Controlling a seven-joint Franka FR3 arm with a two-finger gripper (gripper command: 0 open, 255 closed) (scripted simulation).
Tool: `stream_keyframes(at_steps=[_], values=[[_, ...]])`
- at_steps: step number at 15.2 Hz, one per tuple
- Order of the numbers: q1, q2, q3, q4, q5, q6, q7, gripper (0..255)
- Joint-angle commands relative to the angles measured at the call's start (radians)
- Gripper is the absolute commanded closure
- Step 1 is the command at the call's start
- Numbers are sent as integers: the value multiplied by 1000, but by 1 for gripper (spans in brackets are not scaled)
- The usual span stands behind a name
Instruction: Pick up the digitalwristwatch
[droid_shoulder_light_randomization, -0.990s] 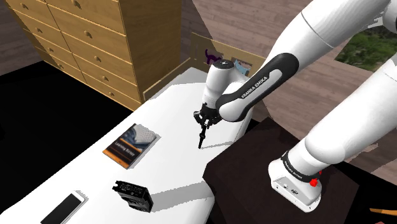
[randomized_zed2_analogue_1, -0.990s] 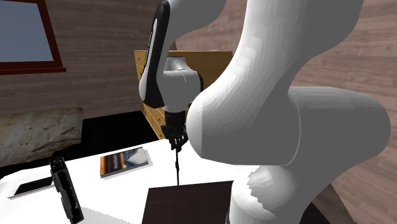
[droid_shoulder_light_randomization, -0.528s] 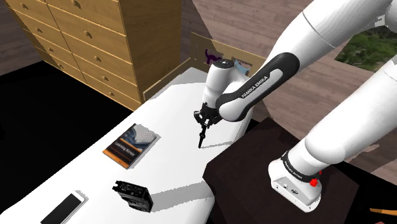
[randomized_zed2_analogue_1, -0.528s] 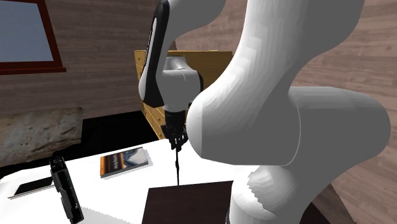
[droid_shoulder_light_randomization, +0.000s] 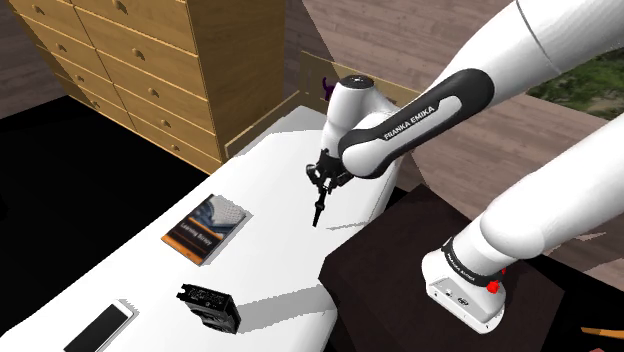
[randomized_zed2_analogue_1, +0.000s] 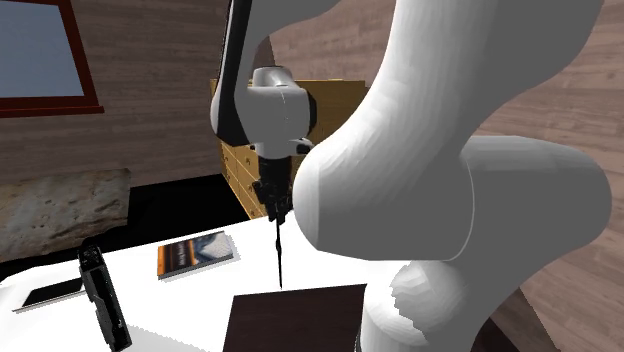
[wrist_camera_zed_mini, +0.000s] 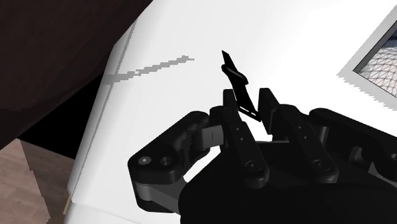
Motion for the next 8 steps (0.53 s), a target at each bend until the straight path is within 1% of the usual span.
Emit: stream_keyframes(at_steps=[1,6,8], values=[[9,-35,-4,6,23,-39,-13,255],[24,-109,-20,24,57,-128,-39,255],[24,-112,-21,25,58,-131,-40,255]])
